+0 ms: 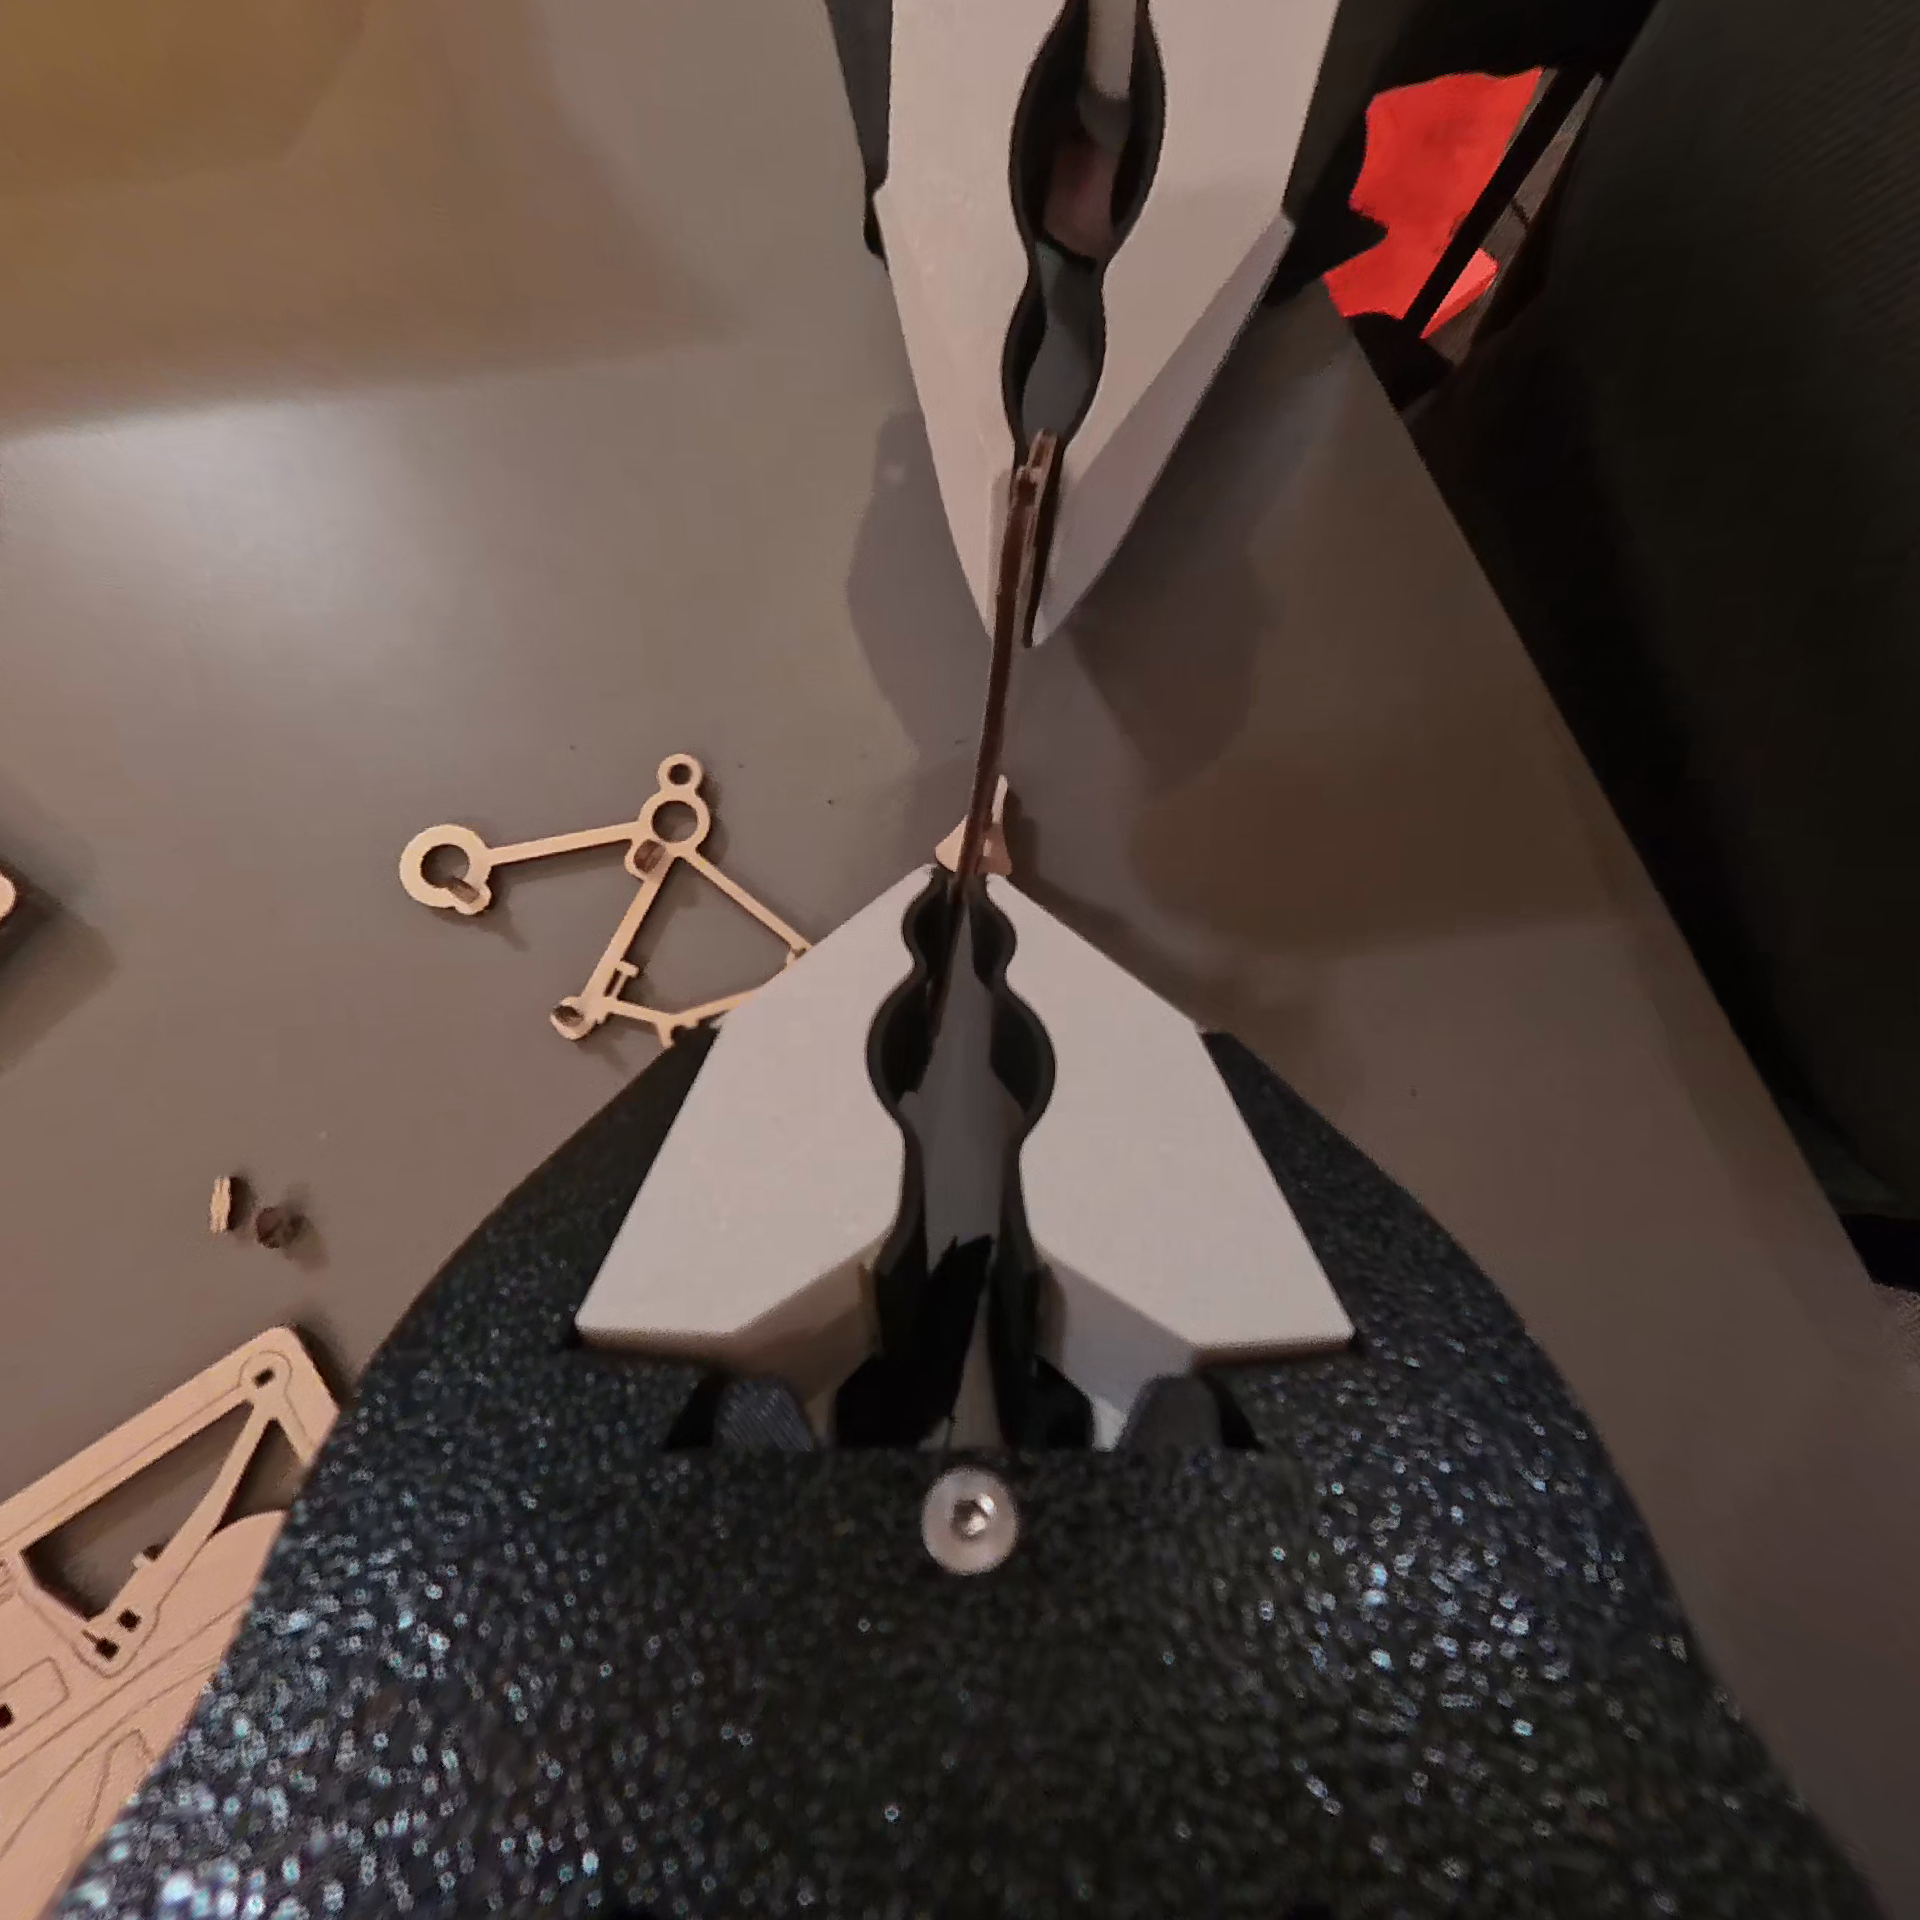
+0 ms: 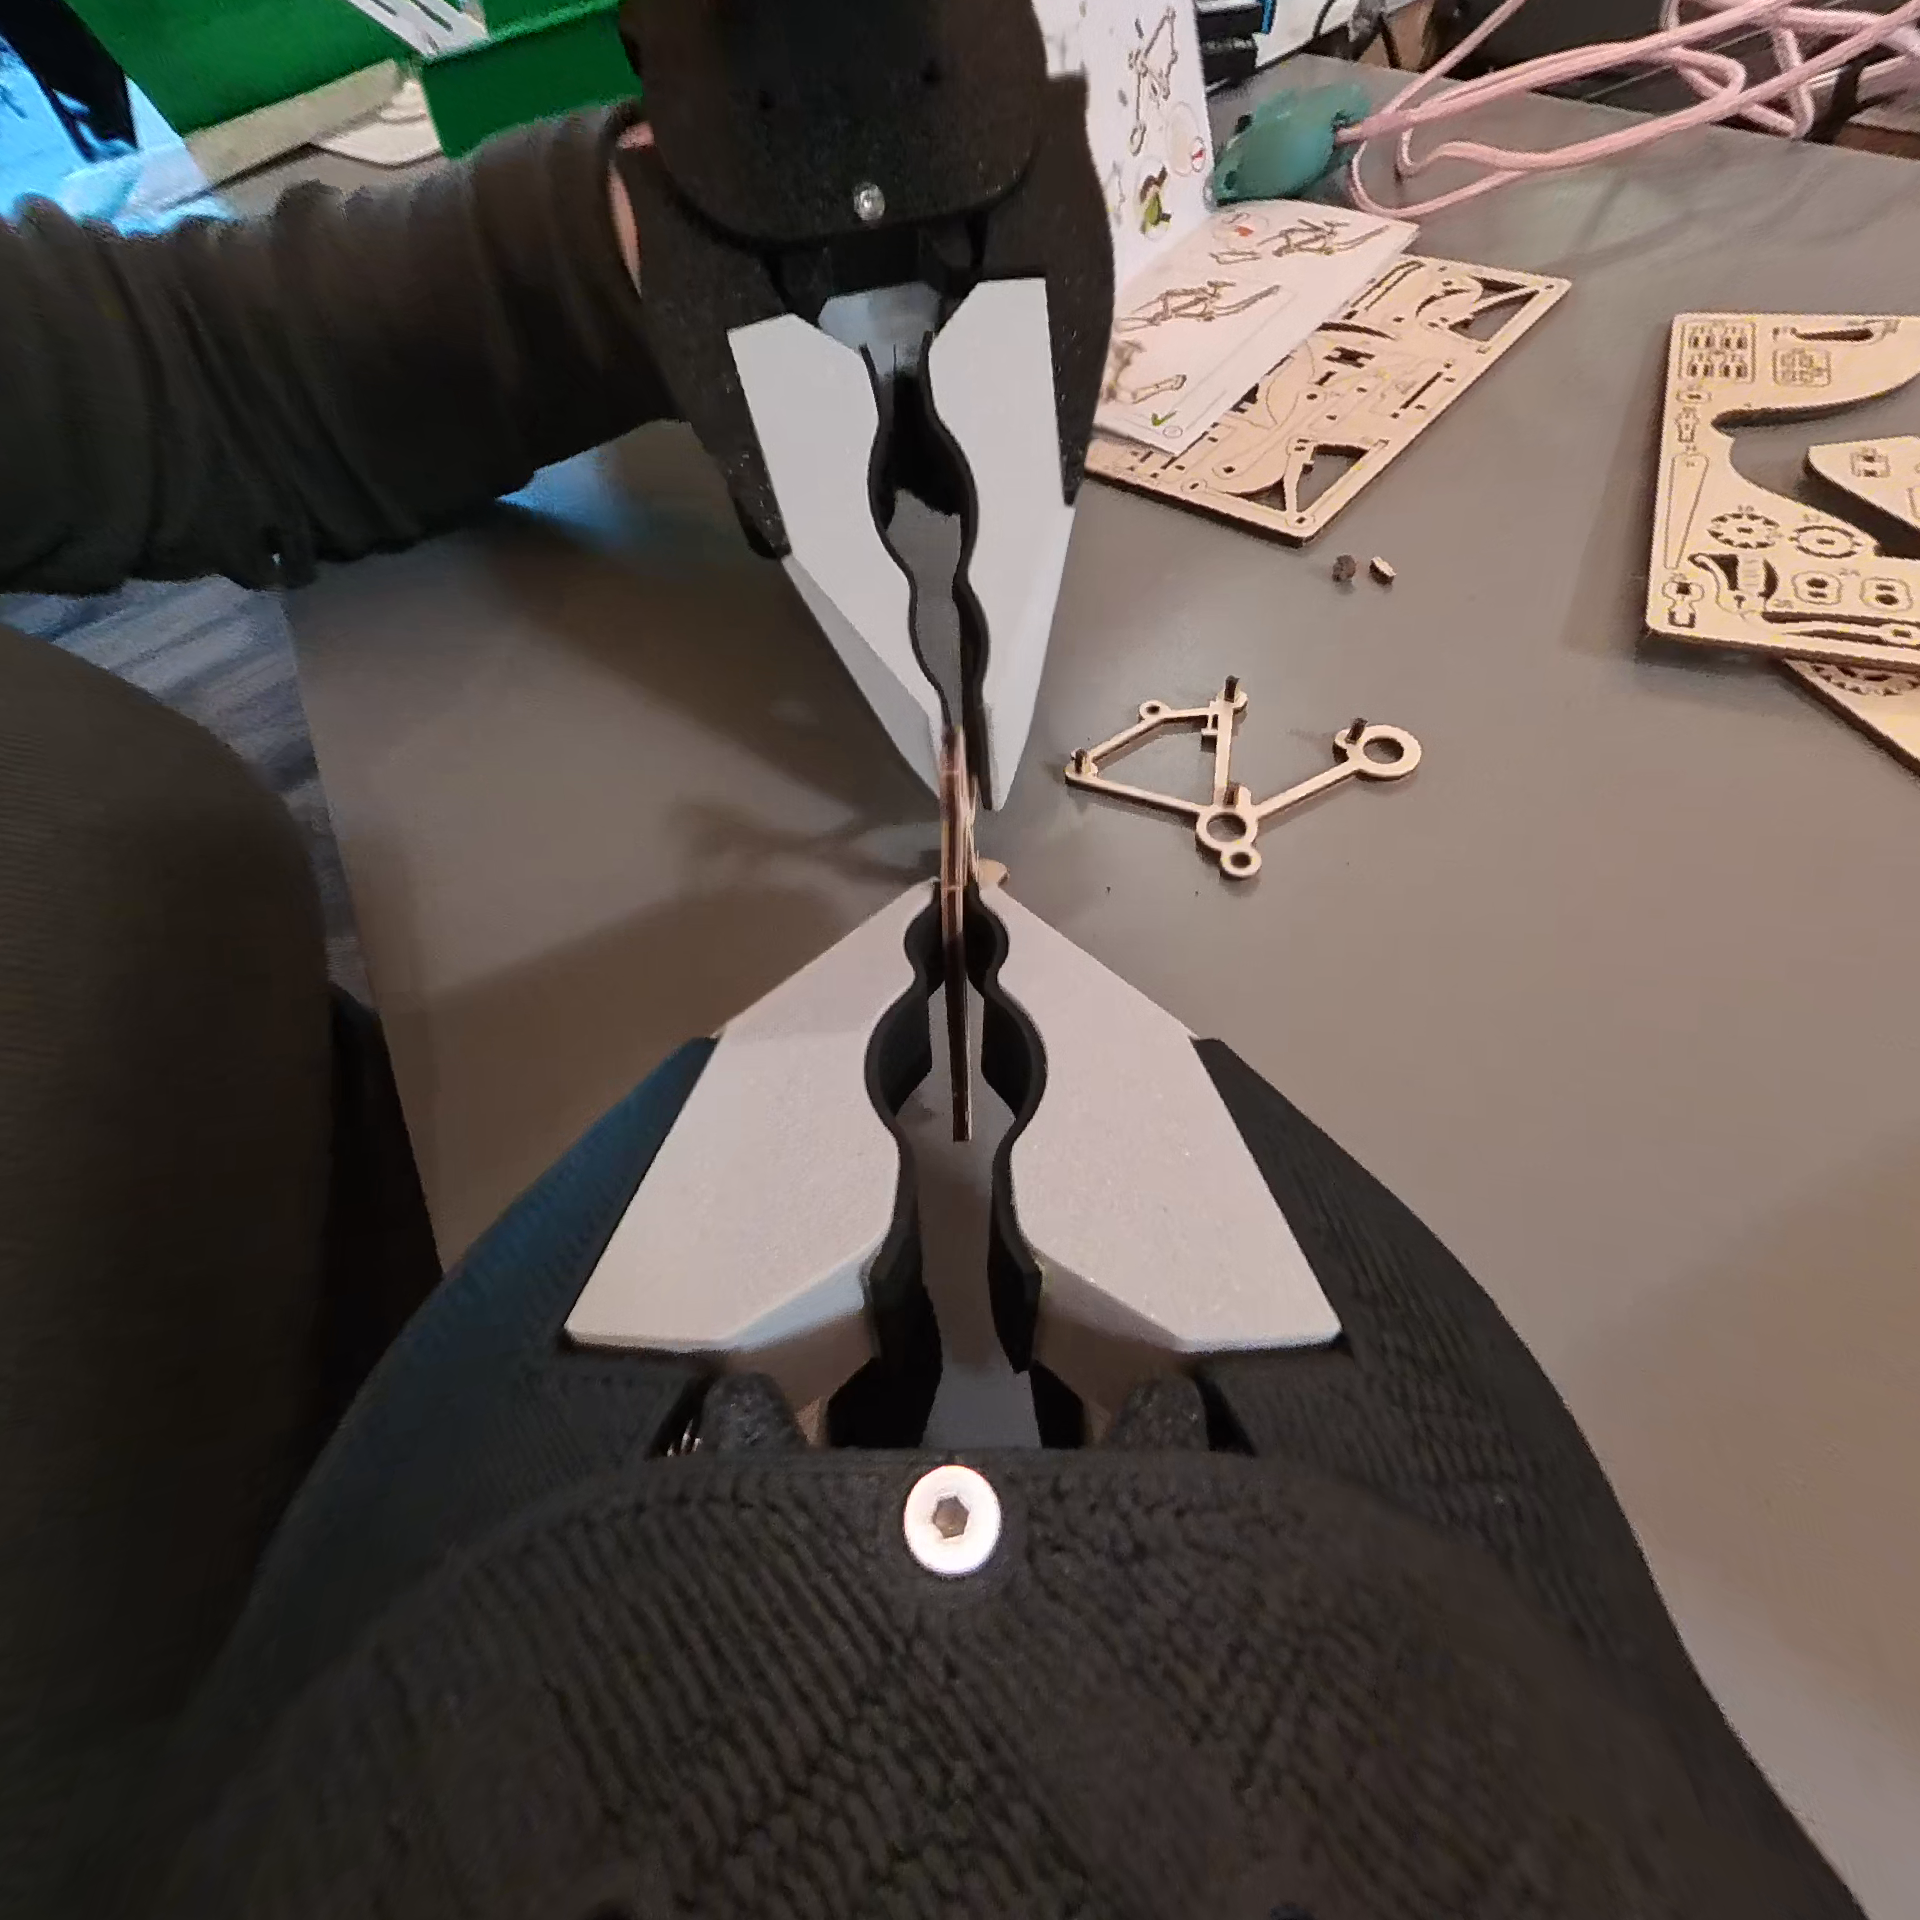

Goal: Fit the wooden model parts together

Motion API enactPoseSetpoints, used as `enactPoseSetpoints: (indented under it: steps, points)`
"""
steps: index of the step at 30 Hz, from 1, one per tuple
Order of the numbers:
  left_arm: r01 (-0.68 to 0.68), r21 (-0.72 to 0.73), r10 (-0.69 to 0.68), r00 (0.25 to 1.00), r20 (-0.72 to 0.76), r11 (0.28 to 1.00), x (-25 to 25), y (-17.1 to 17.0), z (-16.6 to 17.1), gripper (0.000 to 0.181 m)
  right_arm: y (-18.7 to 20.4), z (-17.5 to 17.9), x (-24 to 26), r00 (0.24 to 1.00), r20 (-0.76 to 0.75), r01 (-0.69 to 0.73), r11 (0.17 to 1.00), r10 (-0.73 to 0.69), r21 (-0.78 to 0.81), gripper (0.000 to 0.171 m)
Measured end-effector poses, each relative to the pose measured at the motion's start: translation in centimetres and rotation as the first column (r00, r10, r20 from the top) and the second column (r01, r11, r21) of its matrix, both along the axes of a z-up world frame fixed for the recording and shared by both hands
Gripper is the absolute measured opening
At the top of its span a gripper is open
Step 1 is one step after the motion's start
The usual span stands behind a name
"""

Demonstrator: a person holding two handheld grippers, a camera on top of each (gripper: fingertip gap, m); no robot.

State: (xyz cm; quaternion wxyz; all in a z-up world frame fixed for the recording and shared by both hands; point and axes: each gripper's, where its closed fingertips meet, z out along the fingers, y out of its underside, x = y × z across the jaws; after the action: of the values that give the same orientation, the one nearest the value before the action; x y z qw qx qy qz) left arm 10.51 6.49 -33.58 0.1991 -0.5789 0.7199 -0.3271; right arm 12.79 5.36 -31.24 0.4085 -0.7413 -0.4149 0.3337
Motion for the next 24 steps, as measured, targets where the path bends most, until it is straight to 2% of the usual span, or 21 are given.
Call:
enactPoseSetpoints:
  steps: [8,11,13,18,24]
  points:
    - [0.032,0.051,-0.030,0.999,-0.037,0.998,0.4,0.1,0.0,0.001,-0.1,-0.3,0.4,0.995,0.085,0.039,0.997,-0.045,0.068,0.000]
    - [0.042,0.006,-0.042,0.999,0.008,0.999,1.2,-0.6,0.6,0.006,-0.1,-0.4,0.3,0.995,0.094,0.033,0.997,-0.039,0.063,0.000]
    - [0.057,0.024,-0.057,0.998,-0.015,0.998,1.3,-0.7,0.3,0.010,0.0,-0.4,0.3,0.994,0.104,0.029,0.997,-0.036,0.066,0.000]
    - [0.069,0.074,-0.066,0.997,-0.042,0.995,1.5,-0.5,-0.3,0.000,0.4,-0.2,0.4,0.993,0.112,0.027,0.996,-0.036,0.082,0.000]
    - [0.061,0.032,-0.060,0.998,-0.029,0.998,1.5,-0.5,-0.3,0.000,0.9,-0.4,-0.9,0.998,0.056,-0.033,0.998,0.030,0.051,0.015]
